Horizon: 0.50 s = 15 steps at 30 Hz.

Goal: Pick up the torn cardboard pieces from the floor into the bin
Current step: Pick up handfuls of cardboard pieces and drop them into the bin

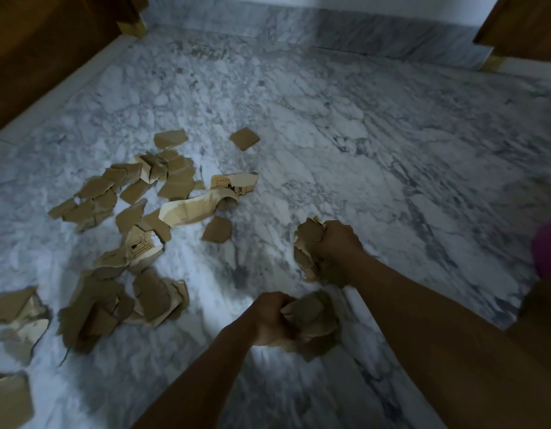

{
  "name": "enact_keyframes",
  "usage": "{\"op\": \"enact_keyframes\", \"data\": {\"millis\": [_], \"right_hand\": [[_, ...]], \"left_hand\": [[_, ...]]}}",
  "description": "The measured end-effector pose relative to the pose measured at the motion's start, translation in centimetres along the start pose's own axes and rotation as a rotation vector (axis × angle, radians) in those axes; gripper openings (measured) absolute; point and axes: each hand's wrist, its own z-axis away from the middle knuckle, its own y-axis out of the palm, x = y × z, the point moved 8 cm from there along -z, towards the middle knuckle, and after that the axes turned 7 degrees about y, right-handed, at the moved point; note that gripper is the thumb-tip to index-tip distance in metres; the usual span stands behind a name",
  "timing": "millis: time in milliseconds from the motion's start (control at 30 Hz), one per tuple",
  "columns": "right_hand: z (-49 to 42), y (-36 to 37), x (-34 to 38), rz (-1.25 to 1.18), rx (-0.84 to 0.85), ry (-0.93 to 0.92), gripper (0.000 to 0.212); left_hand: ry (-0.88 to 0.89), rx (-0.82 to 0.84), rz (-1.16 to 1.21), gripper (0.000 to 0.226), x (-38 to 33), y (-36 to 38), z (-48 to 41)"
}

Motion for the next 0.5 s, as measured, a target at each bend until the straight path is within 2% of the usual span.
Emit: {"op": "enact_keyframes", "data": {"millis": [100,200,400,500], "right_hand": [[-0.2,0.4,0.5,0.058,-0.015,-0.020,0.016],[0.2,1.0,1.0,0.099,-0.001,-0.086,0.016],[-0.2,1.3,1.6,0.225,0.025,-0.139,0.017],[-1.1,1.6,1.1,0.233,0.112,-0.073,0.035]], "left_hand": [[-0.024,-0.125,0.105,0.047,1.8,-3.6,0.5],[-0.115,-0.264,0.091,0.063,5.1,-9.6,0.3],[-0.216,-0.387,0.007,0.064,7.1,-17.4,-1.2],[-0.207,-0.471,-0.061,0.094,8.2,-19.0,-3.2]]}}
